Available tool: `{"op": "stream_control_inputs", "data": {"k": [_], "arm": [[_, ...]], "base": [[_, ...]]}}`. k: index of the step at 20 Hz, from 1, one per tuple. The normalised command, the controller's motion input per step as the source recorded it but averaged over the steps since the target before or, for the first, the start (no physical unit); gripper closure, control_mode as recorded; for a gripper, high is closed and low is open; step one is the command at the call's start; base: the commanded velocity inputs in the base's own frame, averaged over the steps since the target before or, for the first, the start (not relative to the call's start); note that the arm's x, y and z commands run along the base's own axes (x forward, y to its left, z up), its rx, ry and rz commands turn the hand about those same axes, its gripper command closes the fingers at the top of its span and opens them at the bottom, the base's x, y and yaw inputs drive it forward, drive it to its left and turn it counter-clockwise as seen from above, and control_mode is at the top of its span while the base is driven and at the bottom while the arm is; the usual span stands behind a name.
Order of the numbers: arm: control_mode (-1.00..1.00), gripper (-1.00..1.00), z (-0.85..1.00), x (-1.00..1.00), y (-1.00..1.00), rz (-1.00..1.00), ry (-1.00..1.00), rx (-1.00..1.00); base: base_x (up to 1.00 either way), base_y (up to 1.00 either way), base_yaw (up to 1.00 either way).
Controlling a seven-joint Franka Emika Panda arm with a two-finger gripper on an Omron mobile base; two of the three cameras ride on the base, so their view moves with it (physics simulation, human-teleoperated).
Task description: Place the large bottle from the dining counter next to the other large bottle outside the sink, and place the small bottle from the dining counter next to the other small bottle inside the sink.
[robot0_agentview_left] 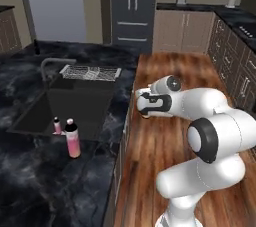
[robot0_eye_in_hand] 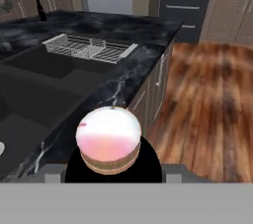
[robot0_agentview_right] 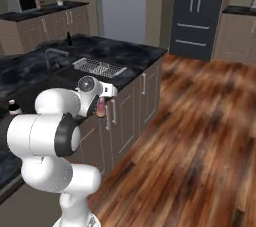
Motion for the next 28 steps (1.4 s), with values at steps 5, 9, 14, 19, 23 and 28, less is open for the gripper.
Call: {"op": "stream_control_inputs", "data": {"k": [5,9,14,19,23,28], "arm": [[1.00,1.00,0.00,0.00,0.00,0.00,0.00,0.00],[1.00,1.00,0.00,0.00,0.00,0.00,0.00,0.00],[1.00,1.00,0.00,0.00,0.00,0.00,0.00,0.00],[1.00,1.00,0.00,0.00,0.00,0.00,0.00,0.00],[1.00,1.00,0.00,0.00,0.00,0.00,0.00,0.00],[1.00,1.00,0.00,0.00,0.00,0.00,0.00,0.00]], "base": [[0.39,-0.43,0.48],[-0.07,-0.50,0.38],[-0.36,-0.55,0.37],[-0.10,-0.57,0.37],[0.00,-0.58,0.38],[0.00,-0.55,0.37]]}}
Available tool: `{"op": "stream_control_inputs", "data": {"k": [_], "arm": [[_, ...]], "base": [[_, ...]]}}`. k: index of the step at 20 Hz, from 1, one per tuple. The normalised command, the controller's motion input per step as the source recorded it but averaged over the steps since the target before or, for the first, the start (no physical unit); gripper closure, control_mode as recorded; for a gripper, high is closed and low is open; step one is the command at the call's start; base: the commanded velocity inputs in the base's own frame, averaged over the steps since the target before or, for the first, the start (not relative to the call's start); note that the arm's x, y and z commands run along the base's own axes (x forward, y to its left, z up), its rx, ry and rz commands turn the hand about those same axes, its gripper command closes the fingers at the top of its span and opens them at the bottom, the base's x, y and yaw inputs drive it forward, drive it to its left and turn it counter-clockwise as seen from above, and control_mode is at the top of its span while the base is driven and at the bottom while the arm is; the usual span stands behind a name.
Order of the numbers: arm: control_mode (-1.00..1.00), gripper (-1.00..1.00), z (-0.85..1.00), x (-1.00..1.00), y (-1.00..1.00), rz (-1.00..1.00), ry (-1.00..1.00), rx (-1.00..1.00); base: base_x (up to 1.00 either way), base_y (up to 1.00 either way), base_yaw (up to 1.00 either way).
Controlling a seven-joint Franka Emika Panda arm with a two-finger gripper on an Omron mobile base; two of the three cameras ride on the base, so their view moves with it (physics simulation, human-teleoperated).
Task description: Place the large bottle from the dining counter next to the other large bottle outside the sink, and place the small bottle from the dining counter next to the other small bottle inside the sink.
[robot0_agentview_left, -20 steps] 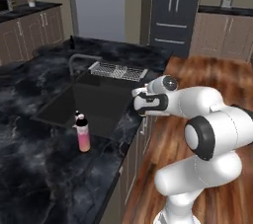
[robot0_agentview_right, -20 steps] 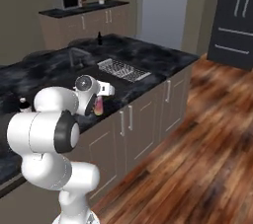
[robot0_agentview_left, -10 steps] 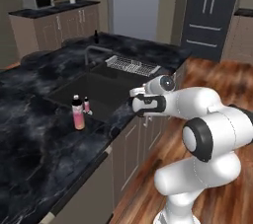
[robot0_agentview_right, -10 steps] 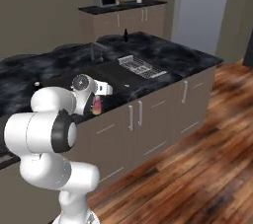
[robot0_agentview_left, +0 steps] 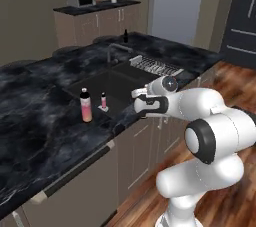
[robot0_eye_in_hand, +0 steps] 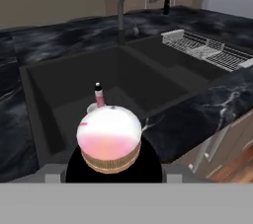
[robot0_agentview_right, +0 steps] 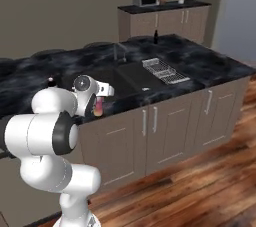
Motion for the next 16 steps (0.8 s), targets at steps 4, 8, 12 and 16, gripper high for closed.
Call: {"op": "stream_control_inputs", "data": {"k": [4,8,12,16], "arm": [[1.00,1.00,0.00,0.00,0.00,0.00,0.00,0.00],[1.00,1.00,0.00,0.00,0.00,0.00,0.00,0.00],[1.00,1.00,0.00,0.00,0.00,0.00,0.00,0.00],[1.00,1.00,0.00,0.00,0.00,0.00,0.00,0.00]], "base": [[0.04,-0.42,0.35],[0.19,-0.28,0.34],[0.42,-0.20,0.28],[0.52,-0.15,0.22]]}}
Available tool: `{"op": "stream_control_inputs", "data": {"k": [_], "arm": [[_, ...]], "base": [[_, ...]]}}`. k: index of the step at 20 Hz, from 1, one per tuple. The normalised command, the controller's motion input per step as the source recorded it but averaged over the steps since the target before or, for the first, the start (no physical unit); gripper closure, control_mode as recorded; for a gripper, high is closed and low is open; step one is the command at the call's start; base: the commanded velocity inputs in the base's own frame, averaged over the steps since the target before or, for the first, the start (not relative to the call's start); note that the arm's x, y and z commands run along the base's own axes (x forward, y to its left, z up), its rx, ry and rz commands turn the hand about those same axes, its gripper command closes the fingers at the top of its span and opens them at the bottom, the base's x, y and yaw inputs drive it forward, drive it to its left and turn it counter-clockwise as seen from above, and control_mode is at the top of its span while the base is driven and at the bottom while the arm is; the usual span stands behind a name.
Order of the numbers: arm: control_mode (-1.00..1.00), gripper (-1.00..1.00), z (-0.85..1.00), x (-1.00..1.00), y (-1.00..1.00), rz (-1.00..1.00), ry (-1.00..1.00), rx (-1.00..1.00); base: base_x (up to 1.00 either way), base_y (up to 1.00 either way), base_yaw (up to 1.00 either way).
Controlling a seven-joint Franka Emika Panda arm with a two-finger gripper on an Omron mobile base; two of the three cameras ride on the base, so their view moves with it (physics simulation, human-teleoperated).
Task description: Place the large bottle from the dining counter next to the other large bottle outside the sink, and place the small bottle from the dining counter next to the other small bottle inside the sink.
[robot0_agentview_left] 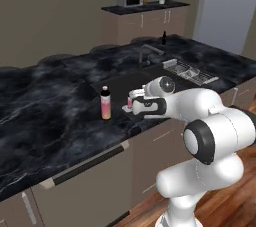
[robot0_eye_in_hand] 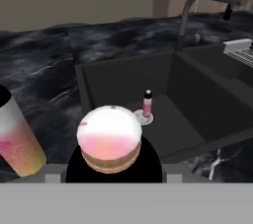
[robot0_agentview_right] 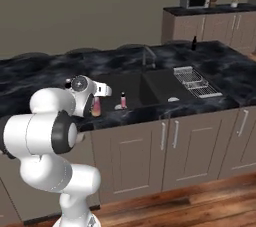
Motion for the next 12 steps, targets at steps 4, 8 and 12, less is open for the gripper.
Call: {"op": "stream_control_inputs", "data": {"k": [4,8,12], "arm": [[1.00,1.00,0.00,0.00,0.00,0.00,0.00,0.00],[1.00,1.00,0.00,0.00,0.00,0.00,0.00,0.00],[1.00,1.00,0.00,0.00,0.00,0.00,0.00,0.00]], "base": [[0.59,-0.13,0.15],[0.17,-0.01,0.12],[0.00,-0.03,0.14]]}}
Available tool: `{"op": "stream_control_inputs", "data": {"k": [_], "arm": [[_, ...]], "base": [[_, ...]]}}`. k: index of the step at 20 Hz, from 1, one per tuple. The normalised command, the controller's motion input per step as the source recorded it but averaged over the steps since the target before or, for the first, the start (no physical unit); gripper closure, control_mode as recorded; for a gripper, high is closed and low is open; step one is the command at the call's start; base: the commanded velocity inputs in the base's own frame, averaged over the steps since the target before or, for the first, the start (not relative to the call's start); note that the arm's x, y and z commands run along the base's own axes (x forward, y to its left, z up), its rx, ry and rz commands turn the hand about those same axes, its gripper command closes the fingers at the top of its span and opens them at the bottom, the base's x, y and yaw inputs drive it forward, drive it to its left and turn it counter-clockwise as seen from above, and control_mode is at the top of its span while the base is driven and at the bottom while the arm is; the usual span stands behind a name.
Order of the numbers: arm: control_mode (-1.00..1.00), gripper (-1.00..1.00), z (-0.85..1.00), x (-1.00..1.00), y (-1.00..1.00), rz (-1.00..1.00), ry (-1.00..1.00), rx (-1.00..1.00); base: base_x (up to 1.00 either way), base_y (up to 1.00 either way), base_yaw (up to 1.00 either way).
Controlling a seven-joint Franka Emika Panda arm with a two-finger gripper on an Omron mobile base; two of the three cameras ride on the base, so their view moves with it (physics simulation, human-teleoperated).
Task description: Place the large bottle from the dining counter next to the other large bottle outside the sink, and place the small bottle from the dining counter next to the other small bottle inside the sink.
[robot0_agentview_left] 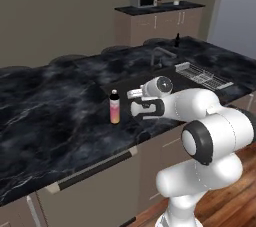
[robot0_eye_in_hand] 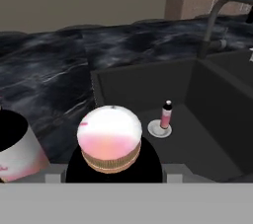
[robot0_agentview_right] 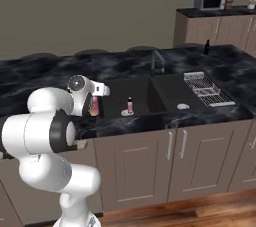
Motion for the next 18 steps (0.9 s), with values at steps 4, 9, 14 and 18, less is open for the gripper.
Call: {"op": "stream_control_inputs", "data": {"k": [4,9,14,18], "arm": [[1.00,1.00,0.00,0.00,0.00,0.00,0.00,0.00],[1.00,1.00,0.00,0.00,0.00,0.00,0.00,0.00],[1.00,1.00,0.00,0.00,0.00,0.00,0.00,0.00],[1.00,1.00,0.00,0.00,0.00,0.00,0.00,0.00]], "base": [[0.00,-0.09,0.17],[0.00,-0.10,0.18],[0.00,-0.10,0.17],[0.00,-0.13,0.16]]}}
